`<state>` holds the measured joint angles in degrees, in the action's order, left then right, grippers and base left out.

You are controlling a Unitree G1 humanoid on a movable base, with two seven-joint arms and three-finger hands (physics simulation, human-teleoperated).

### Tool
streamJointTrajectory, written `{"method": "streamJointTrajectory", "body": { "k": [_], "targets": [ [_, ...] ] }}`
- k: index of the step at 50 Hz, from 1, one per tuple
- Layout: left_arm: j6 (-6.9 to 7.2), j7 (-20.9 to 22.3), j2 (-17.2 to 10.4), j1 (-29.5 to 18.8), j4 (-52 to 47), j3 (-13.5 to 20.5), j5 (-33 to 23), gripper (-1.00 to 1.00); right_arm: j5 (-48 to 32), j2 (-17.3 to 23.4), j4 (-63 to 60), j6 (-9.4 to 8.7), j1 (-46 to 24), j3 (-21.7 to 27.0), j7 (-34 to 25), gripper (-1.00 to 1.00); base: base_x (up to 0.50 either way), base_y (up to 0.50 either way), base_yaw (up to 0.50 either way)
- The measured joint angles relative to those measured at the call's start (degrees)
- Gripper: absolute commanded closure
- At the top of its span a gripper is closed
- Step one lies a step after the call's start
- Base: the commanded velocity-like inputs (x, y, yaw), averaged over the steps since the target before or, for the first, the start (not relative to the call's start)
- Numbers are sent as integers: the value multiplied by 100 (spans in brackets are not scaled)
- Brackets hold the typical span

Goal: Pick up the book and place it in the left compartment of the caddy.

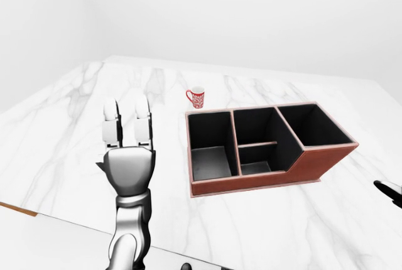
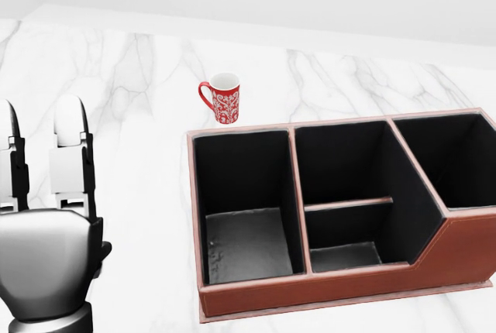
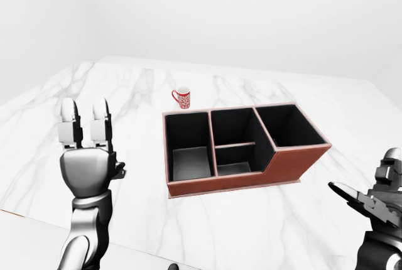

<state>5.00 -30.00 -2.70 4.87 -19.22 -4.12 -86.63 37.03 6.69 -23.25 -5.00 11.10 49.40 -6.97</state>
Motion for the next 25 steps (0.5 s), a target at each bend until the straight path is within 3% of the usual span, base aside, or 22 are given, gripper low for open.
{"method": "streamJointTrajectory", "body": {
  "k": [25],
  "targets": [
    [0,0,18,-215,339,-48,-55,-100,-31,7,90,45,-17,-66,-98,-100,0,0,0]
  ]
}}
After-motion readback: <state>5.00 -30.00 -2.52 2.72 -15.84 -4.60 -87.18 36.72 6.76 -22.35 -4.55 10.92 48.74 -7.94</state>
